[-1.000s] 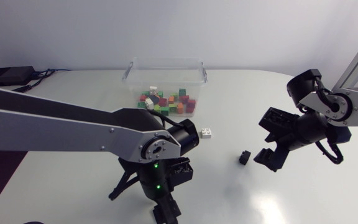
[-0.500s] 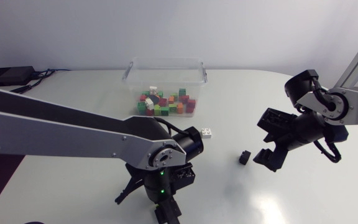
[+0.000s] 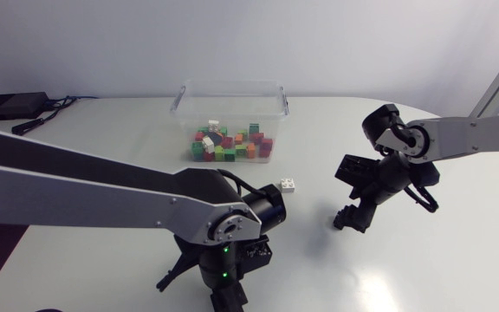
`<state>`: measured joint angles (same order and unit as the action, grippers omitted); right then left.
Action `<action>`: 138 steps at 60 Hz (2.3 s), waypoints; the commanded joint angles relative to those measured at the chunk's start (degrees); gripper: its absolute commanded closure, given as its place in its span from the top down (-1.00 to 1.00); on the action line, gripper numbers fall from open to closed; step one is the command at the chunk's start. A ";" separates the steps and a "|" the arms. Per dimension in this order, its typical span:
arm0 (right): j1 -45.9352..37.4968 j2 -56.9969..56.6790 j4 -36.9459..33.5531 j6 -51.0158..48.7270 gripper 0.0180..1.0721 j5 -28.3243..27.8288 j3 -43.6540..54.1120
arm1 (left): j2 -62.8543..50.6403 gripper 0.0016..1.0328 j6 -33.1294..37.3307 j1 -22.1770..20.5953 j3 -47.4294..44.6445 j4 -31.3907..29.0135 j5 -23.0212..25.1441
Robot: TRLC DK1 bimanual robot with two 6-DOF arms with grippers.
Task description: Place the duplo bricks in the container
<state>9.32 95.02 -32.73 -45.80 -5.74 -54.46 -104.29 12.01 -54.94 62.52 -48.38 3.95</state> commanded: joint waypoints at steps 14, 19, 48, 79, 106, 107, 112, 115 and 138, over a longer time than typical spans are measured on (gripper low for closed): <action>0.26 6.93 -1.72 -3.33 0.89 1.52 -4.08 | 9.19 -0.43 2.14 6.77 4.10 -4.71 -0.87; 0.26 7.63 -1.99 -3.68 0.81 1.52 -4.25 | 10.95 -0.43 3.28 9.23 6.91 -5.67 -0.87; 0.79 11.50 -4.97 -3.42 -0.54 -0.68 -6.89 | 12.53 -0.43 5.57 21.80 19.04 -2.51 -0.87; 8.08 2.18 -15.52 6.34 -0.62 -3.49 -20.07 | 0.67 -0.38 -0.41 35.25 34.42 11.99 4.84; 11.07 5.96 -19.12 13.98 -0.62 -8.15 -38.18 | -11.20 -0.14 -4.10 39.38 44.88 18.59 6.69; 11.07 6.05 -19.12 14.07 -0.62 -8.15 -38.36 | -11.29 -0.09 -4.10 39.38 44.79 18.76 6.69; 11.95 8.16 -18.42 15.83 -0.61 -8.41 -42.05 | -11.29 0.63 -4.63 39.47 43.12 21.57 6.69; 12.12 9.30 -18.16 16.53 -0.61 -9.03 -43.89 | -10.58 0.92 -4.54 39.56 42.33 21.84 6.69; 13.88 18.88 -13.50 22.60 -0.61 -9.91 -57.69 | 9.37 0.92 3.02 41.67 24.58 23.33 8.36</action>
<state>22.74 111.18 -47.11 -25.32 -15.18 -109.32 -99.55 12.38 -13.80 90.08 -24.40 11.35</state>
